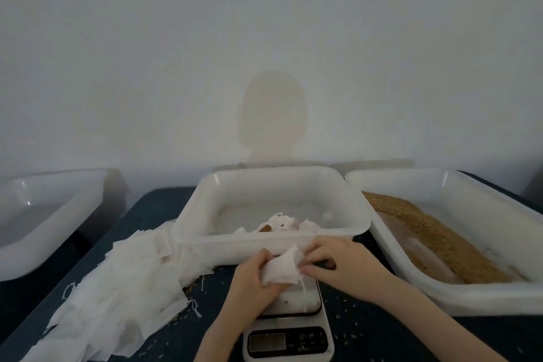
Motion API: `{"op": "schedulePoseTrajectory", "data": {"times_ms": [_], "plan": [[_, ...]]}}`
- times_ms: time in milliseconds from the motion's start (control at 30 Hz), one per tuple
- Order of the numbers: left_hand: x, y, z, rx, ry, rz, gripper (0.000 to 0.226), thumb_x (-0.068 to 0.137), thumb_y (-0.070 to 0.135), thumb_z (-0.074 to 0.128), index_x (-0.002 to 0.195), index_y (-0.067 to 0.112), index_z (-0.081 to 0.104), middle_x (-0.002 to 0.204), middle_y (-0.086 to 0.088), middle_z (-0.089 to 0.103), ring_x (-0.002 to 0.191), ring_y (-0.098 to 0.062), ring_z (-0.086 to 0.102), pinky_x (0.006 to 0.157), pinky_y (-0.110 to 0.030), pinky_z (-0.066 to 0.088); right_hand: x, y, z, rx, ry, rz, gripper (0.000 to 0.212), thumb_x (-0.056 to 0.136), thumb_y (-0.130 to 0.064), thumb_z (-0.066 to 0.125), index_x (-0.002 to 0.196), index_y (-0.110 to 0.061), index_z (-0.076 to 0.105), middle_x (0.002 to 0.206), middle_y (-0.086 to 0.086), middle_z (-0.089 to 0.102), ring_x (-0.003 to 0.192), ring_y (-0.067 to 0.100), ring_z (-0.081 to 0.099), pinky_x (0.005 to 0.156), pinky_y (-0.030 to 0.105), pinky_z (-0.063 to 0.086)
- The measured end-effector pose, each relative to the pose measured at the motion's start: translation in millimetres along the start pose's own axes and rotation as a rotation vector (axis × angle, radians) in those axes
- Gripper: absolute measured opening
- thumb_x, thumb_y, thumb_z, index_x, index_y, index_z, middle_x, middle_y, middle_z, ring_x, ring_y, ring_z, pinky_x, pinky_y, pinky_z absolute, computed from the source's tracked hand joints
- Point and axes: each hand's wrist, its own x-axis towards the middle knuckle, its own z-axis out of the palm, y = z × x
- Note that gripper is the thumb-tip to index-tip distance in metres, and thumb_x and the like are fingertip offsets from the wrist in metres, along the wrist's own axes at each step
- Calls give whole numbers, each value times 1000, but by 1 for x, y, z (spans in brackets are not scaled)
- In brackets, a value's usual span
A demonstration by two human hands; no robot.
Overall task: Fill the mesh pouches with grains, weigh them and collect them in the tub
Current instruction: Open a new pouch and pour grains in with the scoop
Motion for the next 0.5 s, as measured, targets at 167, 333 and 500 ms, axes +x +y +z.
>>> {"op": "schedulePoseTrajectory", "data": {"times_ms": [167, 333, 500], "plan": [[-6, -7, -3, -35, 133, -3, 36, 62, 50, 73, 69, 25, 48, 62, 10, 56, 54, 0, 46, 49, -16, 35, -10, 11, -30, 33, 162, 72, 18, 88, -38, 56, 99, -38, 70, 97, -26, 62, 87, -8, 59, 77, 17, 53], [-11, -13, -3, -21, 169, -28, 31, 69, 30, 80, 64, 30, 49, 60, 10, 56, 52, -1, 45, 50, -18, 36, -30, 66, -70, -164, 484, 413, 30, 90, -33, 55, 61, -38, 58, 57, -19, 59, 54, 3, 56, 48, 18, 38], [-14, -13, -1, 110, 161, 7, 26, 67, 26, 80, 70, 26, 54, 66, 8, 60, 64, -7, 54, 56, -23, 38, -45, 134, -84, -315, 135, 738, 46, 88, -55, 54, 58, -20, 46, 55, -6, 47, 51, 12, 49, 56, 24, 40]]}}
